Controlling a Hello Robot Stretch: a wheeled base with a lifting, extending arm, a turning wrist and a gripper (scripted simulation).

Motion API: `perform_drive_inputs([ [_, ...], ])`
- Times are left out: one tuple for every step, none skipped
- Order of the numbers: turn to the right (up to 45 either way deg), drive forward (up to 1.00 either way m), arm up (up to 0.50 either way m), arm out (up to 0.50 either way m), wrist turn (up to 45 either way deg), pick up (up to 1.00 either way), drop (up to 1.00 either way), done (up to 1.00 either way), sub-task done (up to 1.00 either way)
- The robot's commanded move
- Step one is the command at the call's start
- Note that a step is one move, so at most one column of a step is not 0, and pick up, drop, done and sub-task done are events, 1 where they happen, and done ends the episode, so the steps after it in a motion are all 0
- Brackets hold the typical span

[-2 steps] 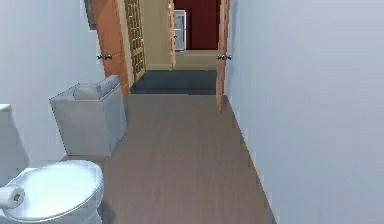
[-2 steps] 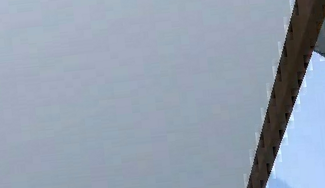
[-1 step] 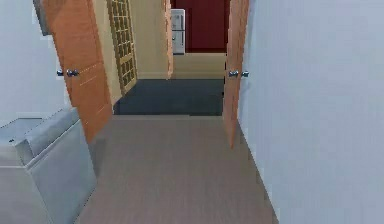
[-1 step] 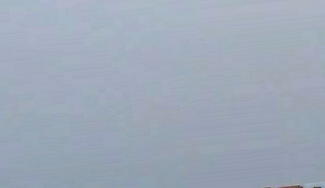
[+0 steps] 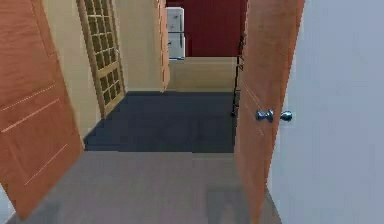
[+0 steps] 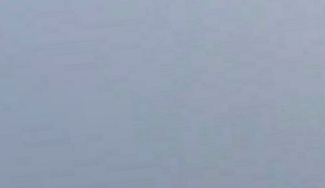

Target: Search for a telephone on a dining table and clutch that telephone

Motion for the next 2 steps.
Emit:
perform_drive_inputs([
  [0.0,0.9,0.0,0.0,0.0,0.0,0.0,0.0,0.0],
  [-45.0,0.0,0.0,0.0,0.0,0.0,0.0,0.0,0.0],
])
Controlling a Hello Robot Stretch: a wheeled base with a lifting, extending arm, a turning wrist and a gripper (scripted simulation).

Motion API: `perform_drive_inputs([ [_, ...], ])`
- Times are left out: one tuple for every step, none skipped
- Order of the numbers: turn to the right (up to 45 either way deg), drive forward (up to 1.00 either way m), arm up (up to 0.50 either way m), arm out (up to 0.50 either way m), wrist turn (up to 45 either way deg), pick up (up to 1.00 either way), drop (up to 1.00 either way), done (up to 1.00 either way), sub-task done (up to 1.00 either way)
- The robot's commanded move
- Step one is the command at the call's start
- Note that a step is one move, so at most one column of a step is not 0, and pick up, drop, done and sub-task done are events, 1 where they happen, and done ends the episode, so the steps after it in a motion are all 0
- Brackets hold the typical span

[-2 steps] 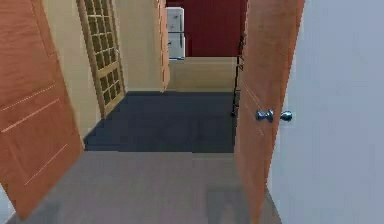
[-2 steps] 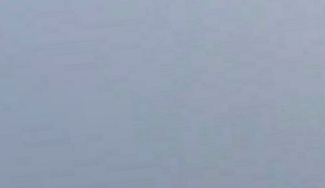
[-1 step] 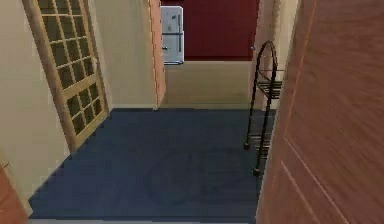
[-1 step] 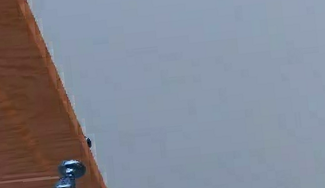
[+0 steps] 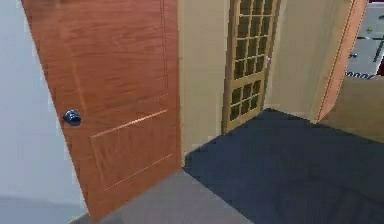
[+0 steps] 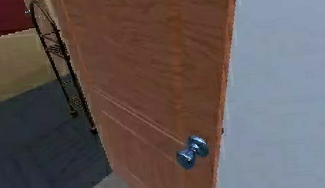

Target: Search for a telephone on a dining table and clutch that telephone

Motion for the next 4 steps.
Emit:
perform_drive_inputs([
  [-42.0,0.0,0.0,0.0,0.0,0.0,0.0,0.0,0.0],
  [0.0,0.15,0.0,0.0,0.0,0.0,0.0,0.0,0.0],
  [45.0,0.0,0.0,0.0,0.0,0.0,0.0,0.0,0.0],
  [42.0,0.0,0.0,0.0,0.0,0.0,0.0,0.0,0.0],
])
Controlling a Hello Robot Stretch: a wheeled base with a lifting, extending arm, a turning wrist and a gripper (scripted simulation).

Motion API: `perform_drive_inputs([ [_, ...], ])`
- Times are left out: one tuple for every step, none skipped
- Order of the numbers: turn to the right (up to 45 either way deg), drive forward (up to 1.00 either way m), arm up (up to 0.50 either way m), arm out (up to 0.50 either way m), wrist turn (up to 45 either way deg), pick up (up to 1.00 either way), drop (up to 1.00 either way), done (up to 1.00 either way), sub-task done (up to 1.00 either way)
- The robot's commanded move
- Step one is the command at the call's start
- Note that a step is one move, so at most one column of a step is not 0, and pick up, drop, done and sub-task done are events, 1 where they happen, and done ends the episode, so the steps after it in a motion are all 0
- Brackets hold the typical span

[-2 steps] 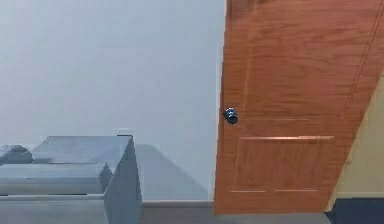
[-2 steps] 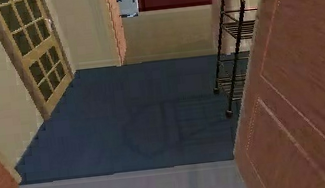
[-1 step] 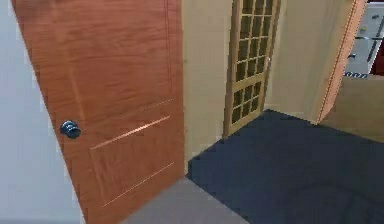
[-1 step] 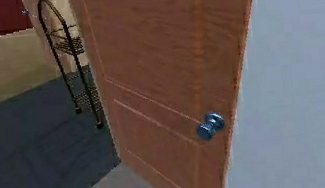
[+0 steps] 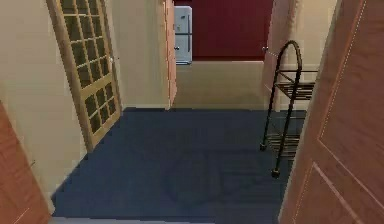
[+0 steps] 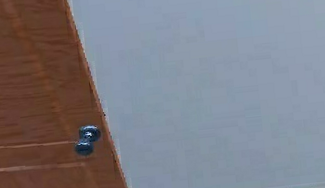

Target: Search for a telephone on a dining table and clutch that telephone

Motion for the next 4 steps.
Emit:
perform_drive_inputs([
  [0.0,1.0,0.0,0.0,0.0,0.0,0.0,0.0,0.0],
  [6.0,0.0,0.0,0.0,0.0,0.0,0.0,0.0,0.0],
  [0.0,0.45,0.0,0.0,0.0,0.0,0.0,0.0,0.0],
  [6.0,0.0,0.0,0.0,0.0,0.0,0.0,0.0,0.0],
])
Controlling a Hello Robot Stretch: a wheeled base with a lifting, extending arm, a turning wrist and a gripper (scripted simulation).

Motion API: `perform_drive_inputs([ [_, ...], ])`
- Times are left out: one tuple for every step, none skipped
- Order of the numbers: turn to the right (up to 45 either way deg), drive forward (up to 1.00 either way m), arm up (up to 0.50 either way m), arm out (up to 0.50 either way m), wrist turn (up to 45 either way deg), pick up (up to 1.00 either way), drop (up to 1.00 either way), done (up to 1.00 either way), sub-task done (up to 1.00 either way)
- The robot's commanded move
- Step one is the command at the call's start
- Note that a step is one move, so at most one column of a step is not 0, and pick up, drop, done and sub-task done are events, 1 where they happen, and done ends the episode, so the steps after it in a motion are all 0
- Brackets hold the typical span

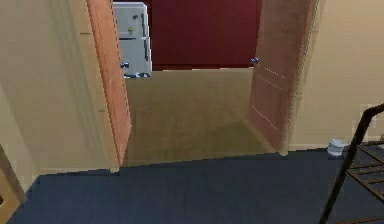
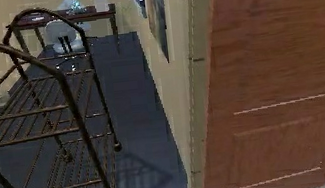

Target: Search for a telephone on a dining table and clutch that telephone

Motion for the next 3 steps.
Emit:
perform_drive_inputs([
  [3.0,0.0,0.0,0.0,0.0,0.0,0.0,0.0,0.0],
  [0.0,0.85,0.0,0.0,0.0,0.0,0.0,0.0,0.0],
  [33.0,0.0,0.0,0.0,0.0,0.0,0.0,0.0,0.0],
])
